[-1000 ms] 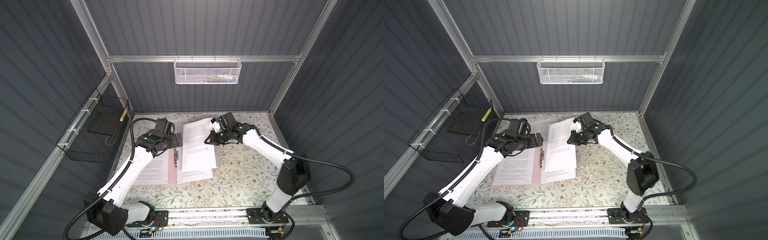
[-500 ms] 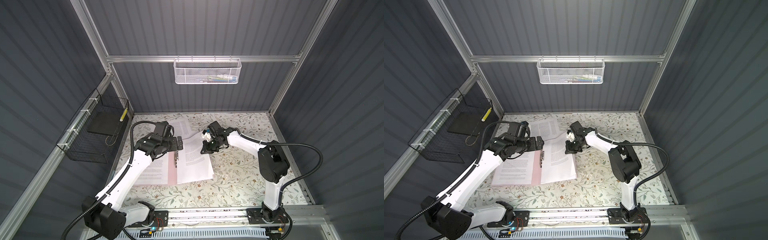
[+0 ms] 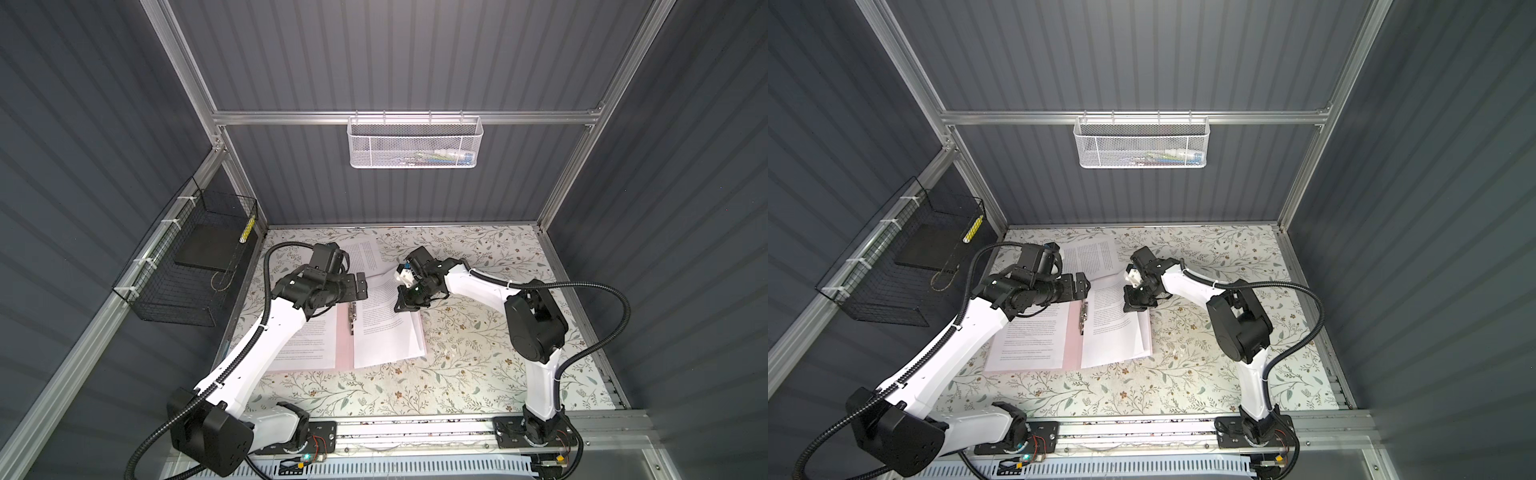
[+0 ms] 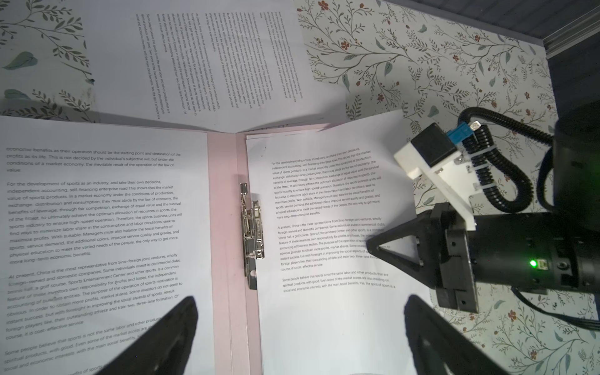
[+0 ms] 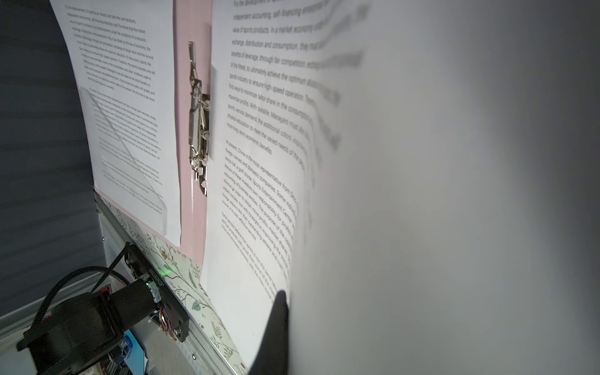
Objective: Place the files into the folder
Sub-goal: 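Lay the sheet onto the folder and align it under the clip with both grippers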
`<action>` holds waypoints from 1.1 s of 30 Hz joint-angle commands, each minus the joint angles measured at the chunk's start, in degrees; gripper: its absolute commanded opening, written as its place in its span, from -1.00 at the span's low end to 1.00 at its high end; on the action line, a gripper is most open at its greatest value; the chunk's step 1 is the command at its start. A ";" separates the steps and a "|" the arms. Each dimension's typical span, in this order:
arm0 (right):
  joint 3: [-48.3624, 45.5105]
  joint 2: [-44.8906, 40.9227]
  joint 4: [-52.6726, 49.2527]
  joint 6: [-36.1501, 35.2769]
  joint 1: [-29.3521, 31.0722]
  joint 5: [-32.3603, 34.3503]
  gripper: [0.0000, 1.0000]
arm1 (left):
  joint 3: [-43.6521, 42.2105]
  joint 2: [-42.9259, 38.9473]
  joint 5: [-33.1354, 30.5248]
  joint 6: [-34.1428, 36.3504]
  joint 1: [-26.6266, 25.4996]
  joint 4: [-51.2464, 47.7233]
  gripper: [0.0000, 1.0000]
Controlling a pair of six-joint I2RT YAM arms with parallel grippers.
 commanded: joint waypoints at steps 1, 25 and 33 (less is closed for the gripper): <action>1.78 0.38 0.04 0.65 0.29 -0.43 -1.00 | -0.63 0.23 1.01 0.97 0.24 0.11 0.99; -1.57 -4.74 1.78 1.90 0.68 2.53 0.04 | 1.00 4.99 0.54 -0.87 0.21 1.45 0.99; -1.93 -5.86 -0.75 2.75 -0.01 6.39 0.10 | 2.14 6.75 0.17 -0.90 0.29 1.32 0.99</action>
